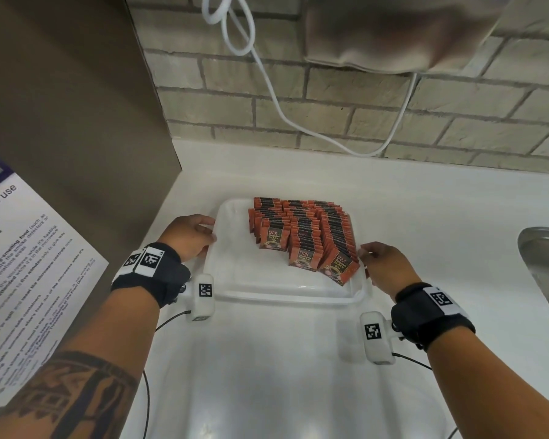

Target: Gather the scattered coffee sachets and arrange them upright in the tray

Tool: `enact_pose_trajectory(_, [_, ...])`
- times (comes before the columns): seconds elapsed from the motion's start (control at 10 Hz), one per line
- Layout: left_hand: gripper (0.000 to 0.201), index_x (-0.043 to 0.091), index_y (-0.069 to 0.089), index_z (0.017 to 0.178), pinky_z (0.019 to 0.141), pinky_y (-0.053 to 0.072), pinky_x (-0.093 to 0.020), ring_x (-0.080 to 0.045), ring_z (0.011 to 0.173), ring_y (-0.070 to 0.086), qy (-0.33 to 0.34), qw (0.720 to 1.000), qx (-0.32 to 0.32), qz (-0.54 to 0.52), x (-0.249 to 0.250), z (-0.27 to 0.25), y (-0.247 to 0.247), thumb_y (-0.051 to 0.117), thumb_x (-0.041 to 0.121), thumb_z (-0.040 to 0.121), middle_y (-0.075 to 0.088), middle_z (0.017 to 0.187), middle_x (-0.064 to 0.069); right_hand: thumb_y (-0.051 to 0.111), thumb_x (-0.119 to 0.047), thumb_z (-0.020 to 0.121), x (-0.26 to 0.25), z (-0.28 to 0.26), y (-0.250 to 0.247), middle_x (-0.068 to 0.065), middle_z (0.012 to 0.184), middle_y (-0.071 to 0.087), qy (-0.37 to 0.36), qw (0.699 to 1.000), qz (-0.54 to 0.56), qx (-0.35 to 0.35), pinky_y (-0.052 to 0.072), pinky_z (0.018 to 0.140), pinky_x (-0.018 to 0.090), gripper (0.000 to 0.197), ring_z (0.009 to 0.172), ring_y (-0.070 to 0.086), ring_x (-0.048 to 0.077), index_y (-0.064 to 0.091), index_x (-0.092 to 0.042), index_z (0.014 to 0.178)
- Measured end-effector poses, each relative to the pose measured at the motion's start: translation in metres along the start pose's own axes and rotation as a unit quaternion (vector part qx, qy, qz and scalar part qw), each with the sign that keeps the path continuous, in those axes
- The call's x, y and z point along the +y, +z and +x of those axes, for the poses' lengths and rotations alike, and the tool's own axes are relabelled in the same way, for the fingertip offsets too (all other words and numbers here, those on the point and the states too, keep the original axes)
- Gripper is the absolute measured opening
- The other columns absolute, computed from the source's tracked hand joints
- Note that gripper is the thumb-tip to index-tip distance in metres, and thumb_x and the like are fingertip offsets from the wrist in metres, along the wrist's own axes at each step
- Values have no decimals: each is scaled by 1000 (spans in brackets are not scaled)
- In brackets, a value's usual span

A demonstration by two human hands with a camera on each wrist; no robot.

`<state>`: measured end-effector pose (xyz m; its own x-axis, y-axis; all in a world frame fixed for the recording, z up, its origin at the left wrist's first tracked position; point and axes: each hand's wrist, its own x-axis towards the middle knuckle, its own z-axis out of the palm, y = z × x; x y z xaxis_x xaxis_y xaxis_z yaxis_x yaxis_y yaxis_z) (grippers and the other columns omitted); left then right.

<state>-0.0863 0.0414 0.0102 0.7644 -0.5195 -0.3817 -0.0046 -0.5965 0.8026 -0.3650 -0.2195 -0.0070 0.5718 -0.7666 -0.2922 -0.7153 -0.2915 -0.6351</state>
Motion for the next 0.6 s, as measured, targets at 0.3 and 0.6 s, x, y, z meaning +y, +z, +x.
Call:
enact_pose_trajectory(0.3, [37,8,64,127,86,58,-40,-34,99,70,4,999,-10,-36,-3,3,0,65,-3,91,68,114,-16,48,-24,102,0,0,0,8,104,72,3,1000,-3,0,53,78,36,29,77,69,22,64,-11,124])
enact_pose_trajectory(0.6, [34,10,62,130,88,56,-39,-29,94,69,2,993,16,-117,-16,1,2,59,3,97,70,112,-11,51,-24,101,5,-9,-2,3,95,72,30,997,70,1,50,65,27,21,76,70,18,64,-14,115])
